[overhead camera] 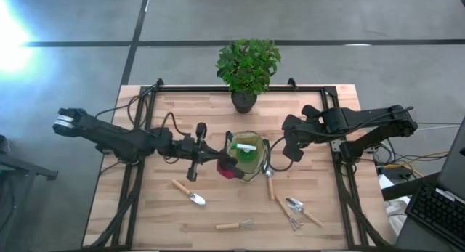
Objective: Pick & Place Garden tools in Gardening bag
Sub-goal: Put the red gloves into the gardening bag
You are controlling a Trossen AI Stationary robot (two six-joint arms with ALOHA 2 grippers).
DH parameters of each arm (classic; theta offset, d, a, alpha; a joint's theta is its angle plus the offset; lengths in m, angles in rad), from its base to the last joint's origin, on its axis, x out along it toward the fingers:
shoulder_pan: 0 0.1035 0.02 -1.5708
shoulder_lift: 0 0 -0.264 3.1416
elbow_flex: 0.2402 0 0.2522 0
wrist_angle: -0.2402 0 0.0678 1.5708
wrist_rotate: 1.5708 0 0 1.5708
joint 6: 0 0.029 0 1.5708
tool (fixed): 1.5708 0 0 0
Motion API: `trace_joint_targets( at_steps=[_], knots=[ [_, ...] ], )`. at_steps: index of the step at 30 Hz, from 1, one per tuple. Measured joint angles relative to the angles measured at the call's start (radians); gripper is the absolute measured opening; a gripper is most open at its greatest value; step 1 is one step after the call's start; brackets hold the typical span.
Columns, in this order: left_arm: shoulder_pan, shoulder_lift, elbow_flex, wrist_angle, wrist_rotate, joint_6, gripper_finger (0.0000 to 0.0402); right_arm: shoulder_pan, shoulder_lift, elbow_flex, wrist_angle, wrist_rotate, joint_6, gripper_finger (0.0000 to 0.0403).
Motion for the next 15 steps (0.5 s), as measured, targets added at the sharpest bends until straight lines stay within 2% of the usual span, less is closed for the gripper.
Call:
trace_joint_targets(
  at_steps=[7, 15],
  knots=[
    [0.010, 0.094, 0.068, -0.002, -0.003, 0.004, 0.0001, 0.000, 0.000, 0.000, 0.000, 0.000, -0.002, 0.0008],
    [0.035, 0.148, 0.082, 0.016, -0.037, 0.005, 0.0001, 0.000, 0.000, 0.000, -0.008, 0.000, -0.003, 0.0008]
  ],
)
